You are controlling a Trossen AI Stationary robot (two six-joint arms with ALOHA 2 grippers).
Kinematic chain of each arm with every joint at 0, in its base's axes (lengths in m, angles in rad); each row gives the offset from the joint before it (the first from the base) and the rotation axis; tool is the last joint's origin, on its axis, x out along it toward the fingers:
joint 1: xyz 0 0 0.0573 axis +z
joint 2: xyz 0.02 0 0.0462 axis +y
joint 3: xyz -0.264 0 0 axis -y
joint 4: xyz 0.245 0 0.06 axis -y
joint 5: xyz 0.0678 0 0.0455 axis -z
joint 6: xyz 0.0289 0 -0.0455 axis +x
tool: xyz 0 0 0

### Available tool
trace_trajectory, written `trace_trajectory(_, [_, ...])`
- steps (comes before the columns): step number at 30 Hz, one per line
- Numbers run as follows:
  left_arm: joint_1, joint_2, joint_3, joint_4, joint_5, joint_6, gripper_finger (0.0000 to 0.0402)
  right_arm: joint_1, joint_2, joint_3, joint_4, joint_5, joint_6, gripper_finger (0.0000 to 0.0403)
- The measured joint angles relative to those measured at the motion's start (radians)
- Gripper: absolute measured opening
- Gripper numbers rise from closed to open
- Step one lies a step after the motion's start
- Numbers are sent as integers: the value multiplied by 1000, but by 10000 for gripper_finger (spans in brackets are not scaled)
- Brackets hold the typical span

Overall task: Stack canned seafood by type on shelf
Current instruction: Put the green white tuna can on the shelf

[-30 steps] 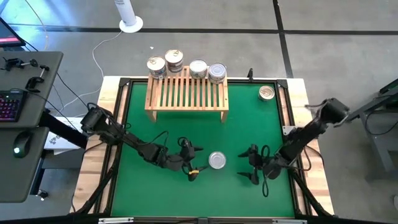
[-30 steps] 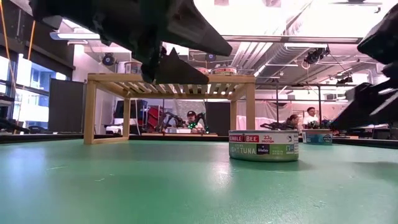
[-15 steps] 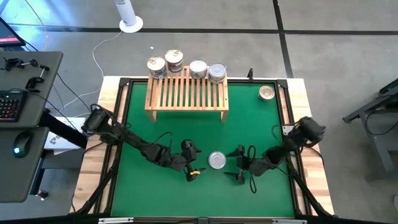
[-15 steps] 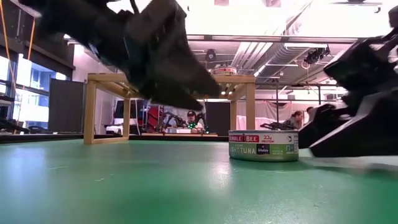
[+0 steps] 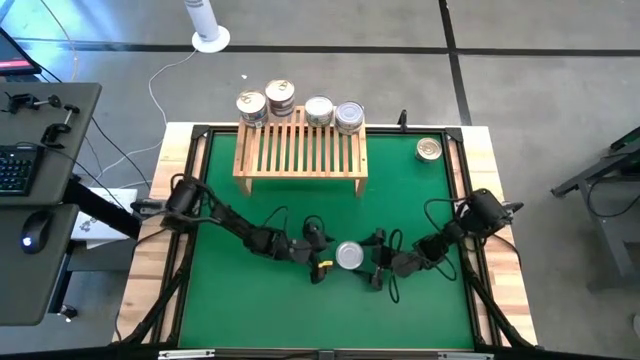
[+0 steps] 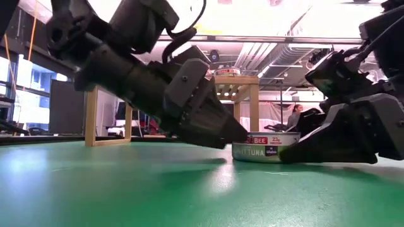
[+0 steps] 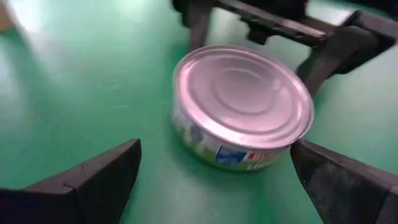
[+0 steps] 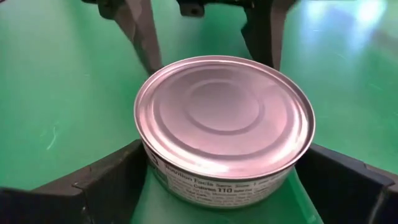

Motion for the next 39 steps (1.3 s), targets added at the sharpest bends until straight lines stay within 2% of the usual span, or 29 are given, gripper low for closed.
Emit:
trace_trajectory(5, [25, 50, 0, 93, 89, 31, 400, -34, 0, 11, 4, -71, -22, 388])
trace_trajectory(10, [30, 88, 6, 145, 89, 30, 399, -69, 0, 13, 16, -132, -22, 387])
trace_trajectory(14, [26, 92, 12, 145, 79, 32, 398, -78, 0, 16, 15, -142, -15, 375])
trace_trajectory(19, [1, 46, 16, 54, 52, 30, 397, -63, 0, 12, 10, -138, 38, 345])
trace_trajectory(29, [-65, -59, 15, -206, -6, -27, 397, 24, -4, -1, -24, -59, 118, 299])
trace_trajectory(34, [-87, -57, 14, -210, -19, -34, 397, 35, -4, -2, -32, -42, 144, 286])
trace_trajectory(39, [-86, -56, 14, -210, -20, -23, 397, 27, -14, -3, -45, -66, 139, 290])
